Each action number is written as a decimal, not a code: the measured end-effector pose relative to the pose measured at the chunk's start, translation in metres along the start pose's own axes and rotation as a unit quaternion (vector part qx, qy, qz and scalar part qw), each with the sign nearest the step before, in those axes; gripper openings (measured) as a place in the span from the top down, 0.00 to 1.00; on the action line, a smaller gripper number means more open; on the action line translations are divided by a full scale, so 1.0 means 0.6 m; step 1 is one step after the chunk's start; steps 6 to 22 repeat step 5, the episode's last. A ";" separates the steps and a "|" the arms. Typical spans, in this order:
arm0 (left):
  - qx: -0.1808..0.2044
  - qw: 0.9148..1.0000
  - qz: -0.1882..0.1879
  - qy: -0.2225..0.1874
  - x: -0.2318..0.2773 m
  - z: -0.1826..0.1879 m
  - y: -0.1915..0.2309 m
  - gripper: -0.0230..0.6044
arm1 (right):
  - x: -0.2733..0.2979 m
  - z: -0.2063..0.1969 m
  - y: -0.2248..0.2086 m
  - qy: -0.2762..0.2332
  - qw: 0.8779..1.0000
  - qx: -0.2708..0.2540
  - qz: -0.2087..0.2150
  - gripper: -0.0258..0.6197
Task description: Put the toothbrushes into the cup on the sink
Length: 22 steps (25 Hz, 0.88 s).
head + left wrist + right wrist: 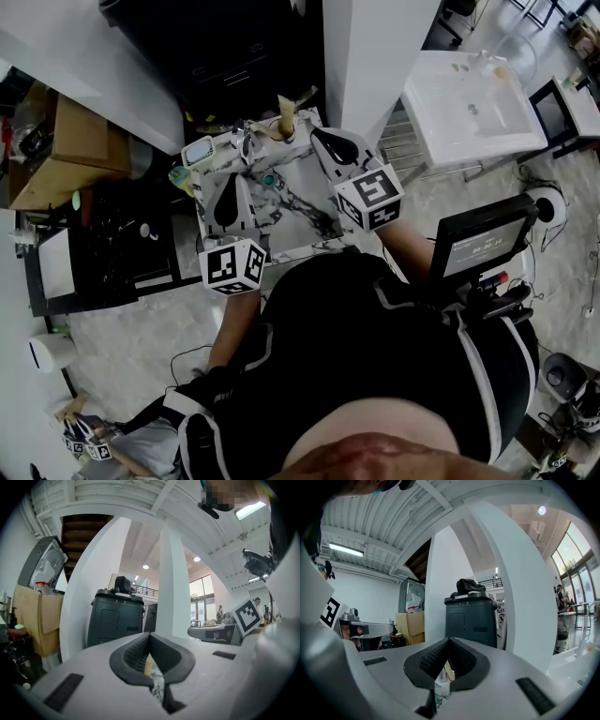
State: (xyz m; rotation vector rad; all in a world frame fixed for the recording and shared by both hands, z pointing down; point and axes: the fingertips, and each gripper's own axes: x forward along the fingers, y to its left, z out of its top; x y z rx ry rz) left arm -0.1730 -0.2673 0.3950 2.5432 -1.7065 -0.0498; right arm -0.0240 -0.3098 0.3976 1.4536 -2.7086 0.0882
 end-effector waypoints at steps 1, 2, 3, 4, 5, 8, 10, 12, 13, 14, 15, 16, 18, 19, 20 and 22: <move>0.000 1.000 0.000 0.000 0.000 -0.001 -0.001 0.95 | 0.000 0.000 0.000 0.000 1.000 0.000 0.000 0.92; 0.000 1.000 -0.001 0.000 0.000 -0.001 -0.001 0.95 | -0.001 0.000 -0.001 0.000 1.000 -0.001 -0.001 0.92; 0.000 1.000 -0.001 0.000 0.000 -0.001 -0.003 0.95 | -0.001 0.000 -0.002 0.000 1.000 -0.002 -0.001 0.92; 0.000 1.000 -0.002 0.000 0.001 -0.001 -0.004 0.95 | -0.002 -0.001 -0.003 0.000 1.000 -0.002 -0.002 0.92; 0.000 1.000 -0.002 0.000 0.001 -0.002 -0.005 0.95 | -0.003 -0.001 -0.004 0.000 1.000 -0.003 -0.002 0.92; 0.000 1.000 -0.002 0.000 0.001 -0.002 -0.005 0.95 | -0.003 -0.001 -0.004 0.000 1.000 -0.003 -0.002 0.92; 0.000 1.000 -0.002 0.000 0.001 -0.002 -0.005 0.95 | -0.003 -0.001 -0.004 0.000 1.000 -0.003 -0.002 0.92; 0.000 1.000 -0.002 0.000 0.001 -0.002 -0.005 0.95 | -0.003 -0.001 -0.004 0.000 1.000 -0.003 -0.002 0.92; 0.000 1.000 -0.002 0.000 0.001 -0.002 -0.005 0.95 | -0.003 -0.001 -0.004 0.000 1.000 -0.003 -0.002 0.92; 0.000 1.000 -0.002 0.000 0.001 -0.002 -0.005 0.95 | -0.003 -0.001 -0.004 0.000 1.000 -0.003 -0.002 0.92; 0.000 1.000 -0.002 0.000 0.001 -0.002 -0.005 0.95 | -0.003 -0.001 -0.004 0.000 1.000 -0.003 -0.002 0.92; 0.000 1.000 -0.002 0.000 0.001 -0.002 -0.005 0.95 | -0.003 -0.001 -0.004 0.000 1.000 -0.003 -0.002 0.92; 0.000 1.000 -0.002 0.000 0.001 -0.002 -0.005 0.95 | -0.003 -0.001 -0.004 0.000 1.000 -0.003 -0.002 0.92; 0.000 1.000 -0.002 0.000 0.001 -0.002 -0.005 0.95 | -0.003 -0.001 -0.004 0.000 1.000 -0.003 -0.002 0.92; 0.000 1.000 -0.002 0.000 0.001 -0.002 -0.005 0.95 | -0.003 -0.001 -0.004 0.000 1.000 -0.003 -0.002 0.92; 0.000 1.000 -0.002 0.000 0.001 -0.002 -0.005 0.95 | -0.003 -0.001 -0.004 0.000 1.000 -0.003 -0.002 0.92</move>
